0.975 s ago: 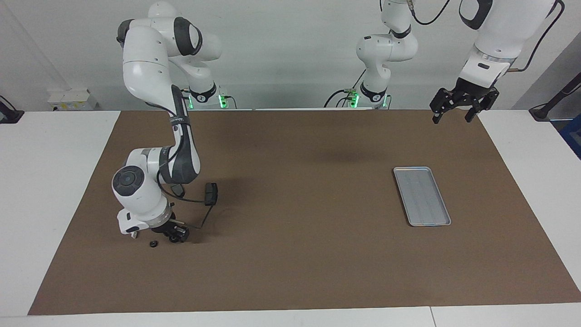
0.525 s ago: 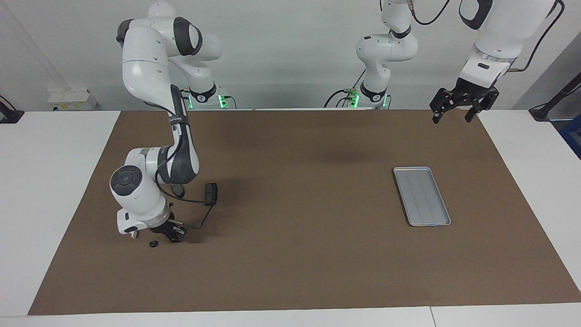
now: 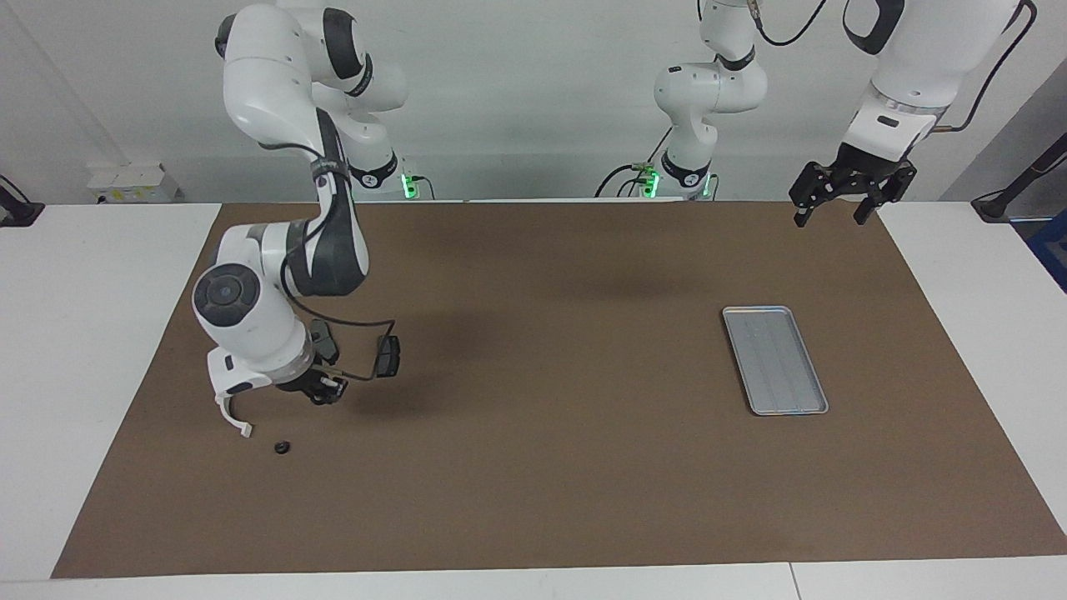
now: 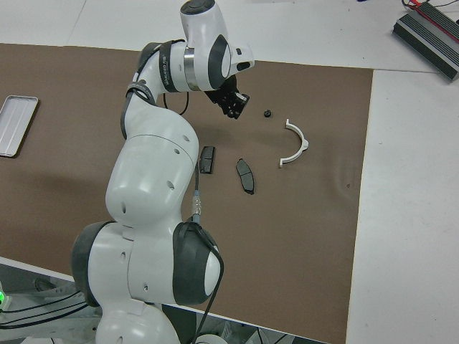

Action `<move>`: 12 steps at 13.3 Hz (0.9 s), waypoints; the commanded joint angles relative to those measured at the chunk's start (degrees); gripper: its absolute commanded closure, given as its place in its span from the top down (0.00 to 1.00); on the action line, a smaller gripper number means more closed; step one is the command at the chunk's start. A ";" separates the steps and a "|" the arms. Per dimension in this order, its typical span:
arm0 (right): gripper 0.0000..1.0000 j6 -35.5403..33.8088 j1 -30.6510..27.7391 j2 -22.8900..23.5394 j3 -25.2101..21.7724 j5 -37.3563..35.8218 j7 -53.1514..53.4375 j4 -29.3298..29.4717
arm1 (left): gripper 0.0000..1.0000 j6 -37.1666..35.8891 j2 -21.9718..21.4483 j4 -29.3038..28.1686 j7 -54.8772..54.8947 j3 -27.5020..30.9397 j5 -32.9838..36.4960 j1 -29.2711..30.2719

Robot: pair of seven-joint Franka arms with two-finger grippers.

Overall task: Pick bearing gear from pile to tray
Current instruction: 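Carry the bearing with the right gripper toward the table middle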

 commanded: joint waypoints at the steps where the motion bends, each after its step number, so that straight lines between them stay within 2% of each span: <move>1: 0.00 -8.14 5.59 -4.47 0.38 -0.48 1.68 2.48 | 1.00 0.36 -1.96 -2.07 0.10 0.14 0.27 -0.23; 4: 0.00 -8.61 12.97 -7.03 1.61 2.06 16.83 2.31 | 1.00 0.36 -1.96 -2.07 0.10 0.14 0.27 -0.23; 8: 0.00 -3.43 21.33 -7.91 1.96 7.08 37.15 -0.40 | 1.00 0.36 -1.96 -2.07 0.10 0.14 0.36 -0.23; 12: 0.00 14.64 28.54 -7.74 1.96 7.08 50.18 -13.12 | 1.00 0.36 -1.96 -2.07 0.10 0.23 0.36 -0.23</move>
